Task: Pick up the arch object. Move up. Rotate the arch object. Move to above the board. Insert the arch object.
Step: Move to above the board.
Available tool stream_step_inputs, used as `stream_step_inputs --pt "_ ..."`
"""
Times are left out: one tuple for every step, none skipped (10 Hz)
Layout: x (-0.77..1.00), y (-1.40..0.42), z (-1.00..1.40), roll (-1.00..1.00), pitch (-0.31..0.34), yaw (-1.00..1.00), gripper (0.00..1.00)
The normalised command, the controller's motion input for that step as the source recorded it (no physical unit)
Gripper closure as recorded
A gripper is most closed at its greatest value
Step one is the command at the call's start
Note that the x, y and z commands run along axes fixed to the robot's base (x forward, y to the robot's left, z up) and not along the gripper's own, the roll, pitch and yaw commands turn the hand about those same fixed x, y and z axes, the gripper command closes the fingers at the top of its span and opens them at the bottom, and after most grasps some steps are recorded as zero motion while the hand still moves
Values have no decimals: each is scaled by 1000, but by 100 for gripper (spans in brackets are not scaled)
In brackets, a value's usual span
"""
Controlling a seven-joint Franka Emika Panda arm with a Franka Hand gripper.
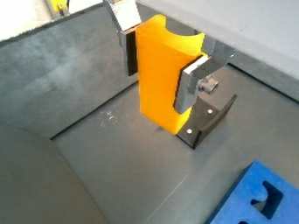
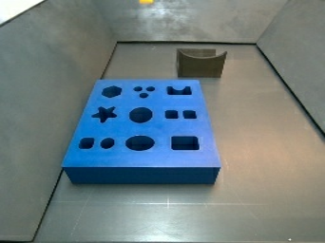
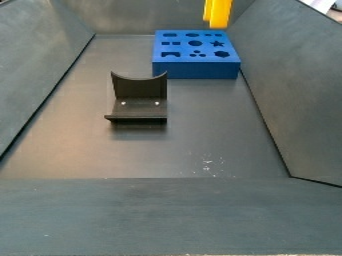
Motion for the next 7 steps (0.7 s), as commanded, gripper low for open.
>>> stream_step_inputs --pt "23 -15 1000 111 90 21 100" --pt "22 -14 1000 113 93 23 100" --pt "21 -15 1000 114 93 24 100" --pt "11 -12 842 114 92 24 100" --pt "11 -10 763 114 87 26 100" --pt "6 -9 601 112 89 27 100" --pt "6 -10 484 111 88 27 100"
